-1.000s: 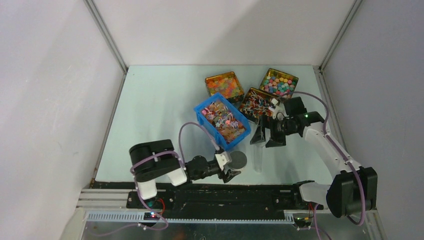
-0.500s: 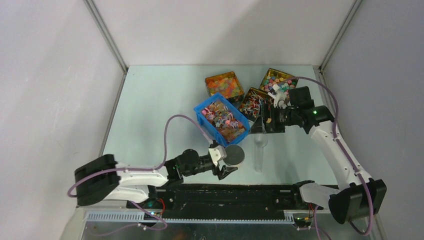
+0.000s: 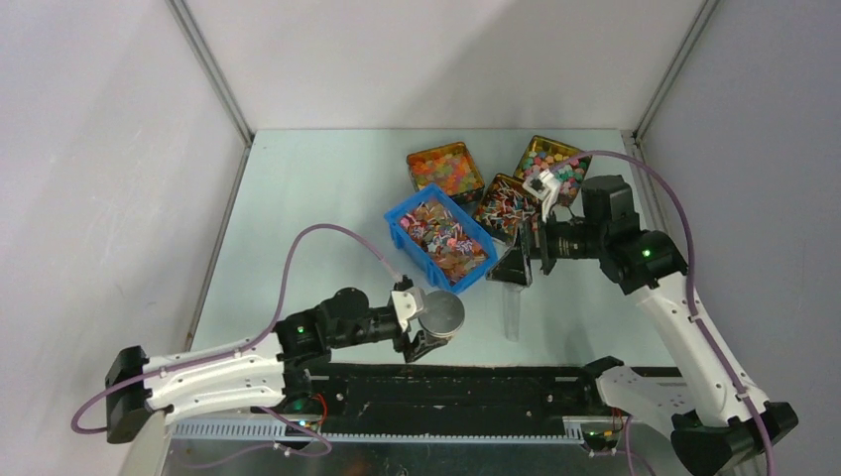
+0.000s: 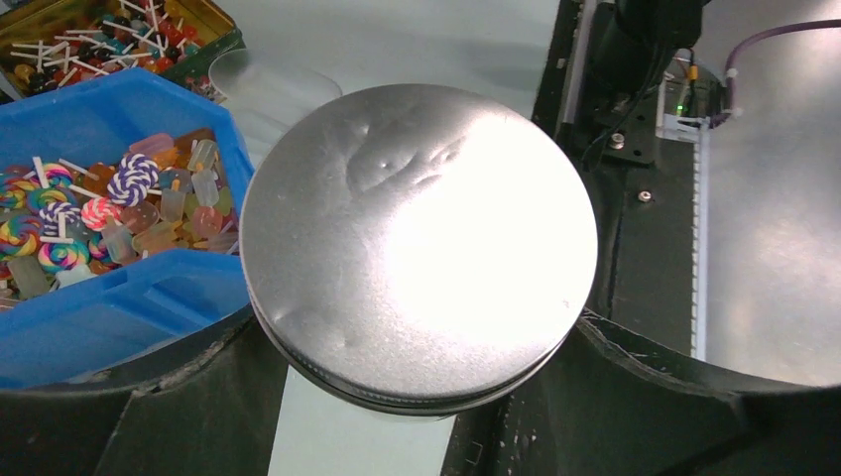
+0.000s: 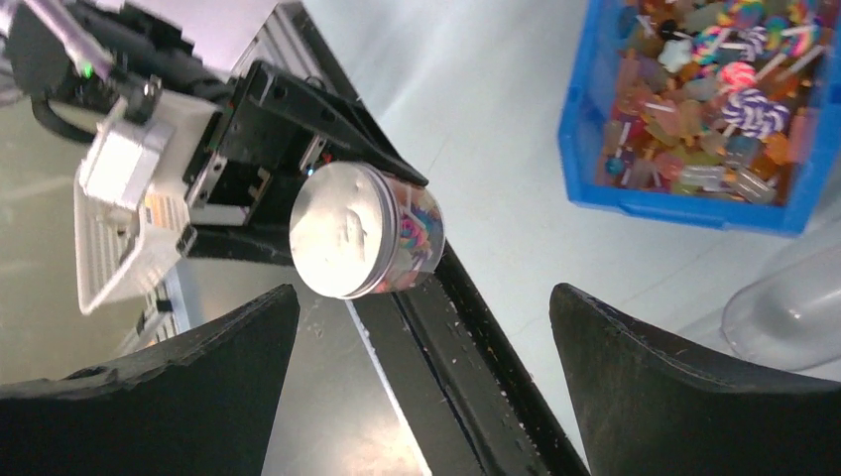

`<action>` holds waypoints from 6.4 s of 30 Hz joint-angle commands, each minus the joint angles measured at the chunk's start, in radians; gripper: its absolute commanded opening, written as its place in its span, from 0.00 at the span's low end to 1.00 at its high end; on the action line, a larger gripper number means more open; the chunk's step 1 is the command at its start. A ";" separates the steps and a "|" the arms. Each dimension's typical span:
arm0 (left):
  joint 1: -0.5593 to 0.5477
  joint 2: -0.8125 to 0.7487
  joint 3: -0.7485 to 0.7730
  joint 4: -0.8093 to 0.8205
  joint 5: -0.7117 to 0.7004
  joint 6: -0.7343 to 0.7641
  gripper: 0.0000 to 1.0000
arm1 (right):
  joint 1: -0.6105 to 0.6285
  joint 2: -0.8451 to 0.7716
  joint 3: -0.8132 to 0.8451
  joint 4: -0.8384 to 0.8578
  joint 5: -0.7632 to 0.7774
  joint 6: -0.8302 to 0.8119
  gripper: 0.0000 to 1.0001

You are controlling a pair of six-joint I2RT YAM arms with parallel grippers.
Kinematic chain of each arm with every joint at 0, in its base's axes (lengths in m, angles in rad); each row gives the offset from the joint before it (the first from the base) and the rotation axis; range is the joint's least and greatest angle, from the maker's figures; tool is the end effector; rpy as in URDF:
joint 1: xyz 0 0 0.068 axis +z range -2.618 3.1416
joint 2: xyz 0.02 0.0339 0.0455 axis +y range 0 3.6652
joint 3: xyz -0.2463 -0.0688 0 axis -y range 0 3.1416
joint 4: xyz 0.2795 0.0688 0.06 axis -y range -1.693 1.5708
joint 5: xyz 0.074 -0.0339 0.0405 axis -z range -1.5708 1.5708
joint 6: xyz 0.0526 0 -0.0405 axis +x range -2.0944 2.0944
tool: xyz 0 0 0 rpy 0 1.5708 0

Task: Pack the candies
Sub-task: Pick up the packing bottle from the center of the board, then screw the bottle lid onto the packing bottle.

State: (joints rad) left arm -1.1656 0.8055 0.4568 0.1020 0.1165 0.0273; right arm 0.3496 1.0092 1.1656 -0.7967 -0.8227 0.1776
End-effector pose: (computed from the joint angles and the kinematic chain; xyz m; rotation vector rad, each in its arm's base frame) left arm 0.0949 -0.2367 0.2212 1.1451 1.5320 -0.8964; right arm 0.2157 0.1197 0.3592 -0.6599 2.1214 1.1979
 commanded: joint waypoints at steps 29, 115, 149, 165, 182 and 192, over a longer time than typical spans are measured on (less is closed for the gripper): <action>-0.017 -0.077 0.269 -0.386 0.260 0.182 0.58 | 0.680 -0.145 -0.107 0.278 0.145 -0.359 1.00; -0.046 -0.075 0.317 -0.251 0.001 0.113 0.52 | 0.852 0.044 -0.109 0.327 0.589 -0.314 0.72; -0.046 -0.109 0.241 -0.341 0.034 0.109 0.50 | 0.783 -0.024 -0.110 0.243 0.562 -0.309 1.00; -0.047 -0.094 0.234 -0.372 0.250 0.142 0.51 | 0.638 -0.197 -0.164 0.116 0.185 -0.549 1.00; -0.071 0.024 0.311 -0.341 0.334 0.171 0.50 | 0.714 -0.059 -0.115 0.243 0.071 -0.555 1.00; -0.077 0.015 0.330 -0.357 0.326 0.175 0.49 | 0.745 -0.044 -0.114 0.266 0.138 -0.554 0.95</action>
State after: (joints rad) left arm -1.2350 0.8375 0.7296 -0.3054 0.4267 0.1848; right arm 1.0855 0.9665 1.0054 -0.5896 -0.6994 -0.3744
